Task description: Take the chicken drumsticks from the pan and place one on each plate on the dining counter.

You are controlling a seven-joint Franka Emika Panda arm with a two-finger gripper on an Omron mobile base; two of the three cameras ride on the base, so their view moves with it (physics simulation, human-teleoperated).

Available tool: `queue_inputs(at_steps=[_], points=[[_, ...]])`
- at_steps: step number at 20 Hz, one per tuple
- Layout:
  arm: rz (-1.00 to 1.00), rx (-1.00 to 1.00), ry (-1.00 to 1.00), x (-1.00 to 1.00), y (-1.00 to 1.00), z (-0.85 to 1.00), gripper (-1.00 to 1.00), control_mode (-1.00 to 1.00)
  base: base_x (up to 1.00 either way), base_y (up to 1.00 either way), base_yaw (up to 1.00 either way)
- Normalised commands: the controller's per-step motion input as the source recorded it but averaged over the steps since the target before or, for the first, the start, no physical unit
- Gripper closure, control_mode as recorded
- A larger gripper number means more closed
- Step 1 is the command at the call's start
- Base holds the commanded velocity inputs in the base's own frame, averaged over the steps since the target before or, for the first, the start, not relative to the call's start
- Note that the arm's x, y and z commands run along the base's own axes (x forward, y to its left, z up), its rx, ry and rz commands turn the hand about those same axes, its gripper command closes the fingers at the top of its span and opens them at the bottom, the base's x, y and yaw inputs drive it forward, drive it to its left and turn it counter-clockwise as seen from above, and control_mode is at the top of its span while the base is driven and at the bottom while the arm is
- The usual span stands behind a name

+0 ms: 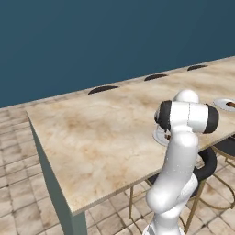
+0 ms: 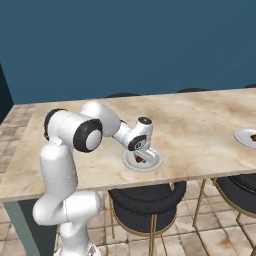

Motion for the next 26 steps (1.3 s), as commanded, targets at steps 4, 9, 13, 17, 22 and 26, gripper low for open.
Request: queue_inputs(at_steps=[4,9,13,17,22,26], points=[[0.36,0.00,0.00,0.75,-0.39,-0.77,1.00,-1.00,0.00,0.00,0.00],[0.36,0.00,0.00,0.53,-0.26,-0.57,-1.00,-1.00,0.00,0.00,0.00],[0.33,-0.02,0.00,0.11,0.02,-0.34,-1.00,-1.00,0.00,0.00,0.00],[0.21,-0.14,-0.14,-0.02,0.42,-0.19,-1.00,-1.00,0.00,0.00,0.00],[0.02,-0.18,-0.41,-0.37,0.60,-0.13,-1.00,-1.00,0.00,0.00,0.00],[0.00,-0.12,-0.73,-0.87,0.29,-0.02,-1.00,-1.00,0.00,0.00,0.00]])
